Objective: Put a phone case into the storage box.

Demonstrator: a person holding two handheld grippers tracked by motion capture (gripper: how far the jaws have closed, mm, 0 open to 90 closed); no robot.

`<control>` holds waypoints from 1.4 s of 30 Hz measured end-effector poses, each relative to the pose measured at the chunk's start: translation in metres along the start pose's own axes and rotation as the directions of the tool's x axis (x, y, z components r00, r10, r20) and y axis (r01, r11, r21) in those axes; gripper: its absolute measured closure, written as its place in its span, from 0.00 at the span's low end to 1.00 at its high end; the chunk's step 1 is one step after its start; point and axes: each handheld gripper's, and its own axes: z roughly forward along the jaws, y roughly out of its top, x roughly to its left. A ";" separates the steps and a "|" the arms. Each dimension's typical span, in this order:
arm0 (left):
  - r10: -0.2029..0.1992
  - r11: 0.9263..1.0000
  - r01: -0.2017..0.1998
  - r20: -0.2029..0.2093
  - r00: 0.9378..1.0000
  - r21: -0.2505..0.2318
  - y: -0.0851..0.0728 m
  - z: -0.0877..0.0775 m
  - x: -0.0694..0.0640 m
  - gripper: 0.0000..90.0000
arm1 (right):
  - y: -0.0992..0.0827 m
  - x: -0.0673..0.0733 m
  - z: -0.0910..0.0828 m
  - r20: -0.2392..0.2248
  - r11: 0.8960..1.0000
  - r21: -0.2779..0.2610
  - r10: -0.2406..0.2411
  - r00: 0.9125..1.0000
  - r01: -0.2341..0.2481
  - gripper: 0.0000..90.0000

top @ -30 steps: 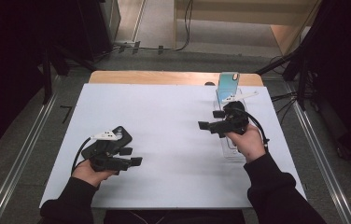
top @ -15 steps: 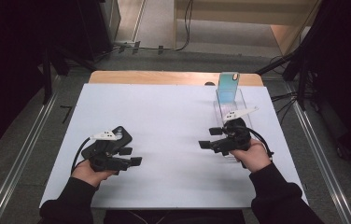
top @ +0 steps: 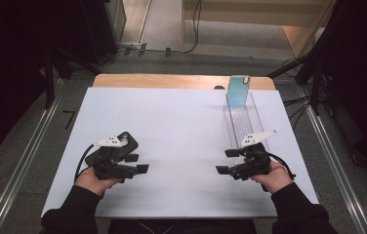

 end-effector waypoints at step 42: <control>0.100 0.995 -0.102 -0.117 0.988 -0.007 0.022 -0.017 0.038 0.23 | -0.031 -0.005 -0.004 0.013 0.998 0.056 0.016 1.000 -0.017 0.24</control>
